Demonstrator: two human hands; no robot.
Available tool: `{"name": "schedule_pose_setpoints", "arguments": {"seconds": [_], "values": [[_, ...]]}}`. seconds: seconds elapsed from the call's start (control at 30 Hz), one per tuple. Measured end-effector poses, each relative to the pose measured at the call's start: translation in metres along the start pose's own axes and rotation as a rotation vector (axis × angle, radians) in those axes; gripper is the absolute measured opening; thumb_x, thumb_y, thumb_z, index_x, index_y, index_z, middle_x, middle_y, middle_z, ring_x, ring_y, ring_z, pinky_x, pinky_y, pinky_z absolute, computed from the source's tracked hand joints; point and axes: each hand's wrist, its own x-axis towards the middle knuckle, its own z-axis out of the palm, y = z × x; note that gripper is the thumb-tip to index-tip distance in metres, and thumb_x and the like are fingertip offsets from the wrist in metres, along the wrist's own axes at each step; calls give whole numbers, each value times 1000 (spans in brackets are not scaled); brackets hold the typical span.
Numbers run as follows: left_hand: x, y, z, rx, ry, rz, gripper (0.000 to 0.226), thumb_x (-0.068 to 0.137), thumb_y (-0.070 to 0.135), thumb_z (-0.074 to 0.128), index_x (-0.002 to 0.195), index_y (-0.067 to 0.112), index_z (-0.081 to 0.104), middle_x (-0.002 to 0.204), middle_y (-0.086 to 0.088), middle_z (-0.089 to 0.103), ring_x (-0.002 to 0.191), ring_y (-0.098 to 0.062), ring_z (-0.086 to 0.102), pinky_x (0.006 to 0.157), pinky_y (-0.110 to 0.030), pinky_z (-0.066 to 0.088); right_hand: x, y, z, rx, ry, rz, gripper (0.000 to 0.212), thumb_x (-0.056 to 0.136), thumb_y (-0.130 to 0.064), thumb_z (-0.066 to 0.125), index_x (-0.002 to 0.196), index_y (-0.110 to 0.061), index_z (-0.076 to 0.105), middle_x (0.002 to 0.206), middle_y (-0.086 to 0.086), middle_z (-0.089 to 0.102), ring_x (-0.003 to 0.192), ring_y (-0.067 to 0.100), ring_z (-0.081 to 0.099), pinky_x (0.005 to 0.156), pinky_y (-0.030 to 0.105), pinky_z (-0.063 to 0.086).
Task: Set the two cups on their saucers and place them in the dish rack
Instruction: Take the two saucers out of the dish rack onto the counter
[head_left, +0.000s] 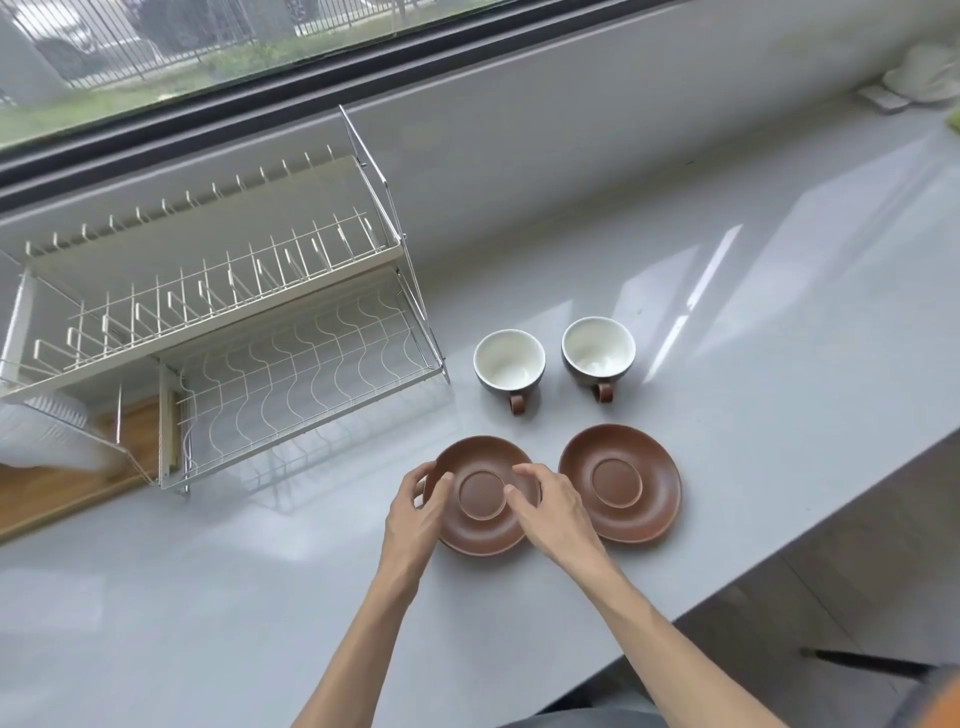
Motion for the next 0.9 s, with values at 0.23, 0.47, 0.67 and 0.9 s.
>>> {"name": "schedule_pose_setpoints", "arguments": {"seconds": [0.23, 0.47, 0.67, 0.9], "values": [[0, 1, 5, 25, -13, -9, 56, 70, 69, 64, 121, 45, 60, 131, 5, 60, 125, -22, 58, 108, -50, 47, 1, 4, -5, 7, -10, -3, 44, 93, -40, 58, 135, -28, 54, 138, 2, 53, 128, 15, 49, 106, 30, 37], [0, 4, 9, 90, -3, 0, 56, 73, 68, 63, 124, 44, 59, 134, 7, 57, 127, -20, 56, 108, -49, 46, 2, 6, -7, -7, -44, -9, 43, 93, -42, 56, 134, -31, 53, 141, -1, 49, 127, 14, 50, 104, 28, 37], [5, 4, 9, 409, -38, 62, 50, 90, 52, 58, 137, 35, 52, 145, 6, 50, 130, -17, 52, 107, -39, 43, 7, 6, -17, -113, -123, -32, 45, 95, -43, 52, 137, -30, 50, 144, -1, 49, 132, 18, 47, 105, 32, 37], [5, 28, 23, 1122, -31, 154, 56, 96, 59, 39, 146, 35, 41, 143, 3, 51, 126, -23, 54, 94, -37, 46, 22, -6, -54, -367, -209, -98, 49, 96, -44, 47, 141, -24, 47, 132, 4, 61, 127, 25, 53, 97, 36, 43]]}}
